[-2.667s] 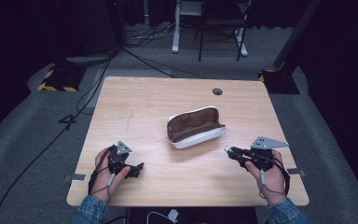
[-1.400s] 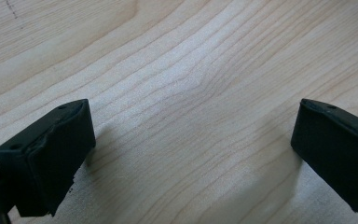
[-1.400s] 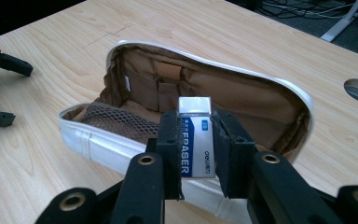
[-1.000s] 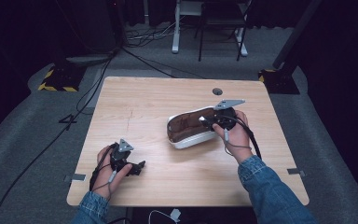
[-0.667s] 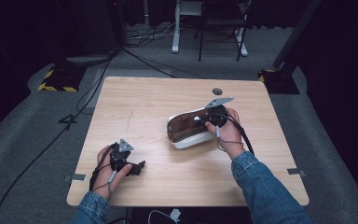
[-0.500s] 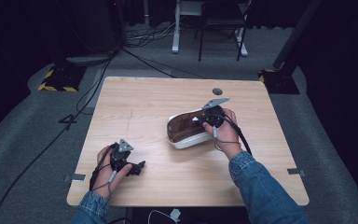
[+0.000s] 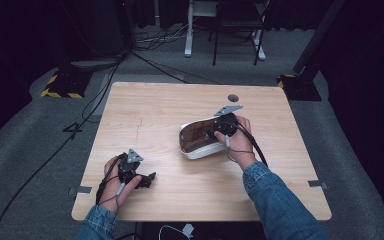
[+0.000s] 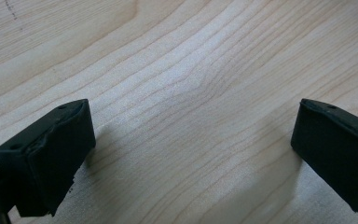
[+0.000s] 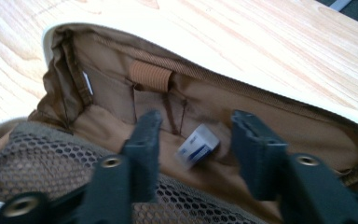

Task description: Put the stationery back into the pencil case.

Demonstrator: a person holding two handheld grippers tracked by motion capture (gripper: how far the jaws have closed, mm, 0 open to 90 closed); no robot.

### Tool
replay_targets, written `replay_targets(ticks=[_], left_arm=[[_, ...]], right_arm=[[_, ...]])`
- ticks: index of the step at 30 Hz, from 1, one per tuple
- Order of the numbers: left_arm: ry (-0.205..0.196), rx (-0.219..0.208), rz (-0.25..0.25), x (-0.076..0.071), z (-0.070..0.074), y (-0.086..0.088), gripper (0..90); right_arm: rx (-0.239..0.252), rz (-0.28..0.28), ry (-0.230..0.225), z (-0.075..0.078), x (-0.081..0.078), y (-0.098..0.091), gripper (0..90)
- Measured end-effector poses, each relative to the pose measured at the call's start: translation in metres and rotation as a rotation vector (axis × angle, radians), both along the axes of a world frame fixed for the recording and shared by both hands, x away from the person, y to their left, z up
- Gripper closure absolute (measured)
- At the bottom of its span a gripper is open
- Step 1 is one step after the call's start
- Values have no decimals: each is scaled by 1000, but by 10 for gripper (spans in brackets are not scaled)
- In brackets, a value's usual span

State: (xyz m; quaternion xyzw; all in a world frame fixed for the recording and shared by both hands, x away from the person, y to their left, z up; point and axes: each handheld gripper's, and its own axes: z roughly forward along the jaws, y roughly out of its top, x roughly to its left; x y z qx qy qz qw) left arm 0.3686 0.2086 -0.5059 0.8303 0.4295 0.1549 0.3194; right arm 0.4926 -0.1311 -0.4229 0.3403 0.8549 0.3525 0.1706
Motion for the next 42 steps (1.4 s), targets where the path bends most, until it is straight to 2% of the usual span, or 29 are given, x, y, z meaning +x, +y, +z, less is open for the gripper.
replay_targets(ticks=[6,14,20,28,36,42], left_arm=[[0,-1,0,0,0,0,1],[-1,0,0,0,0,0,1],[1,-3,1,0,0,0,1],[1,-3,3,0,0,0,1],[0,1,0,0,0,0,1],[-2,2,-2,1,0,0,1]], right_arm=[[12,0,-29,5,-5,-6,449],[54,0,-52,17,-19,-23,433],[92,4,-73,29,-36,-43,422],[124,9,-75,39,-58,-64,388],[148,10,-75,43,-76,-79,368],[164,-9,-83,42,-91,-97,350]])
